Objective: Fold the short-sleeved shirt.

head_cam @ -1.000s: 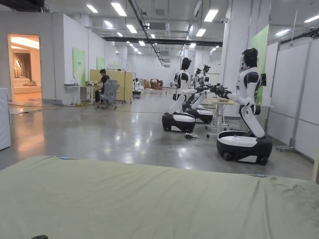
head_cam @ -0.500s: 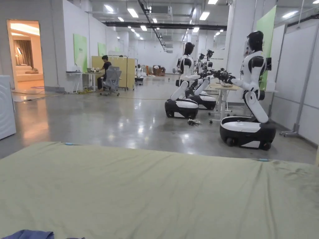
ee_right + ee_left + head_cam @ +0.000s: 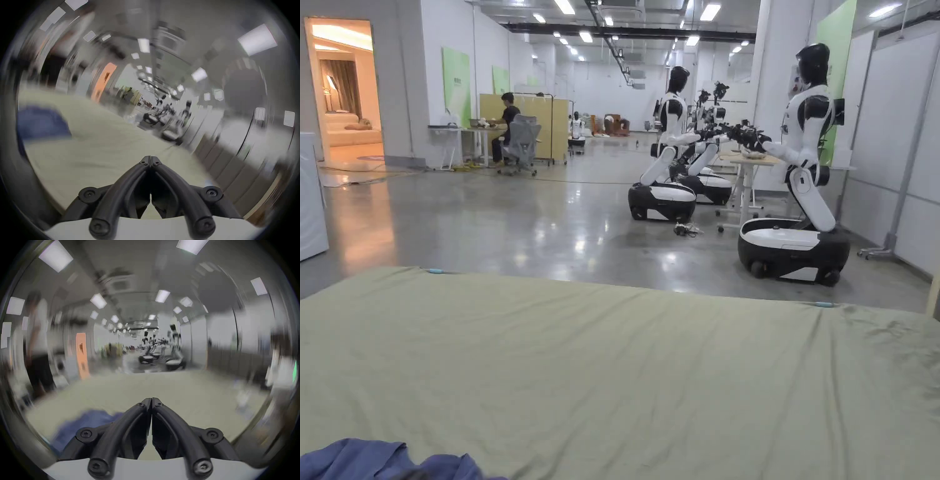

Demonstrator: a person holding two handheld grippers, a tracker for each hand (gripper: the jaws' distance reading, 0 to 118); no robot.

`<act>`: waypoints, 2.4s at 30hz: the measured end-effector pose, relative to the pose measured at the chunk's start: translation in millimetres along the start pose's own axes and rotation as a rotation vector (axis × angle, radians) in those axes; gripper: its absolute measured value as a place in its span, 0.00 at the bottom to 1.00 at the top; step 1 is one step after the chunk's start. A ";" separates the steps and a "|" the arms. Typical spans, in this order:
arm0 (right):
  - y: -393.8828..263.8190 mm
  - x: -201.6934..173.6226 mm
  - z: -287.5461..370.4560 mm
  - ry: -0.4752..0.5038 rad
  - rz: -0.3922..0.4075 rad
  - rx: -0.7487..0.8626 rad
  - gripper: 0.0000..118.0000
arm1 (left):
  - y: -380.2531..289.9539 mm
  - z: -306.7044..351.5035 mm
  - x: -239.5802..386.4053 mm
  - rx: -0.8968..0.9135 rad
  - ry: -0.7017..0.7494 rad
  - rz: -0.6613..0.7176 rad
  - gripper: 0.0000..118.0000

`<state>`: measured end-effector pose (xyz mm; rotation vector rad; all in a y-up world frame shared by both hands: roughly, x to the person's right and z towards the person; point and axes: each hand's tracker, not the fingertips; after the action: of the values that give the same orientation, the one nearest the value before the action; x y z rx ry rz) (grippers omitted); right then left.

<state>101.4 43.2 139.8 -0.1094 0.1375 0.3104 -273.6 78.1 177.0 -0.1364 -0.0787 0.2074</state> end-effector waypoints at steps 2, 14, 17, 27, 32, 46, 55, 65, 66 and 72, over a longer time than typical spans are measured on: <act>-3.7 6.6 -0.3 0.031 -0.191 -0.034 0.00 | 1.0 1.3 -14.4 0.012 -0.059 0.101 0.02; 4.4 -11.3 1.7 0.085 -0.210 -0.016 0.00 | 2.6 17.4 7.9 0.065 0.078 -0.125 0.02; 8.3 -19.2 -2.9 0.102 -0.213 -0.001 0.00 | 1.6 25.2 4.6 0.069 0.117 -0.160 0.02; 26.4 -64.6 -25.1 0.273 -0.269 0.036 0.00 | 0.3 63.3 -21.1 0.077 0.284 -0.177 0.02; 33.9 -84.3 -24.8 0.343 -0.269 0.041 0.00 | -2.2 63.5 -34.7 0.042 0.322 -0.189 0.02; -0.6 -69.4 -22.1 0.322 -0.271 -0.081 0.00 | -57.6 -96.2 -146.0 -0.391 0.172 -0.088 0.65; -26.2 -43.5 -23.4 0.218 -0.260 -0.200 0.00 | -112.4 -236.7 -221.0 -0.728 0.231 -0.025 0.65; -57.8 -36.6 -42.7 0.207 -0.375 -0.342 0.00 | -127.4 -256.9 -213.6 -0.815 0.229 -0.054 0.04; -57.8 -36.8 -41.6 0.209 -0.379 -0.344 0.00 | -128.7 -259.9 -213.3 -0.807 0.232 -0.042 0.04; -58.5 -23.7 -31.3 0.206 -0.387 -0.328 0.00 | -105.1 -245.1 -234.3 -0.690 0.226 0.135 0.04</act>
<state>93.5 -23.1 117.7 -0.4870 0.2644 -0.0690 -458.7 -104.2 -64.9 -0.8527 0.0877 0.2919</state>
